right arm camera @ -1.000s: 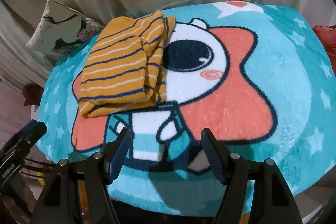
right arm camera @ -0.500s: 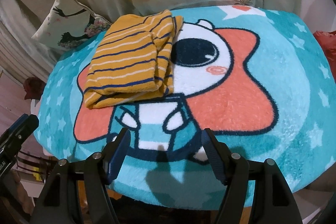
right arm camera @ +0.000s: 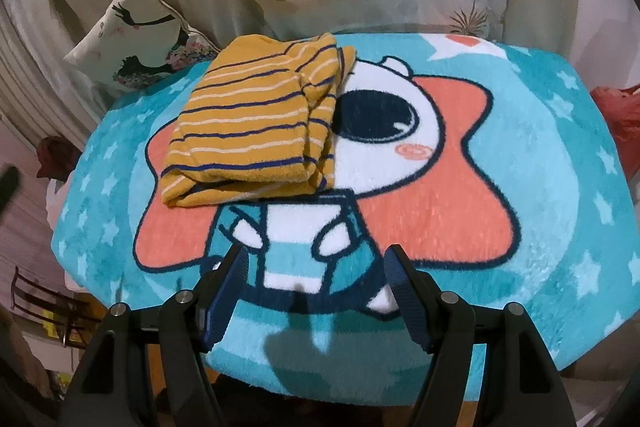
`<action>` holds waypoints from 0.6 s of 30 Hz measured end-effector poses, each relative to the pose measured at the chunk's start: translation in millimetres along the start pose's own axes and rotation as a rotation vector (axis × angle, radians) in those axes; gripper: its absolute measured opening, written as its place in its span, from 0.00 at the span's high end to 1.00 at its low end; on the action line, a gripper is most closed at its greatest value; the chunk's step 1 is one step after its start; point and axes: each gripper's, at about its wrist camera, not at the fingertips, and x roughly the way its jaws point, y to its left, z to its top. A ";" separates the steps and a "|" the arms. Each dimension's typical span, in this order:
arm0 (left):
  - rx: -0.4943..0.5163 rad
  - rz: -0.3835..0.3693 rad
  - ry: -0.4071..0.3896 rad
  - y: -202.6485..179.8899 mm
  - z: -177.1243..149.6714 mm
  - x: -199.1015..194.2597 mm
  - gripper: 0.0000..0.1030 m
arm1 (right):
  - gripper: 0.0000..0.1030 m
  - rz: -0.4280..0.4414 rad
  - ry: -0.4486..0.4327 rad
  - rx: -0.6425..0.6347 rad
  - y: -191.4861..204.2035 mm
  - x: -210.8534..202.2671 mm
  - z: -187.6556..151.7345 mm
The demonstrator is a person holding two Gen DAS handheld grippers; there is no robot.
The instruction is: Fold small clothes
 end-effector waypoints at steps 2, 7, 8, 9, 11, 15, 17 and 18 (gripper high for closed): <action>-0.029 0.016 -0.061 5.0 5.9 -5.8 0.00 | 0.27 -0.003 -0.003 -0.006 1.3 0.6 3.5; -0.062 0.063 0.000 13.0 26.9 5.5 0.00 | 0.27 -0.006 -0.025 -0.016 5.8 -2.3 22.3; -0.047 0.062 0.020 12.1 30.7 9.5 0.00 | 0.27 -0.007 -0.036 -0.019 7.6 -4.1 26.4; -0.030 0.059 0.027 11.0 34.6 12.7 0.00 | 0.27 -0.008 -0.052 -0.024 10.6 -7.0 32.0; 0.010 0.054 0.012 6.6 41.7 15.6 0.00 | 0.27 -0.010 -0.081 -0.030 16.0 -11.5 41.1; 0.077 -0.019 0.093 -5.0 51.2 29.9 0.00 | 0.24 -0.032 -0.121 -0.009 21.8 -13.2 48.3; 0.070 -0.038 0.118 -8.0 46.5 31.2 0.00 | 0.24 -0.042 -0.118 0.010 19.6 -9.7 47.7; 0.065 -0.054 0.128 -9.9 41.9 30.7 0.00 | 0.24 -0.046 -0.113 0.017 18.1 -7.4 46.5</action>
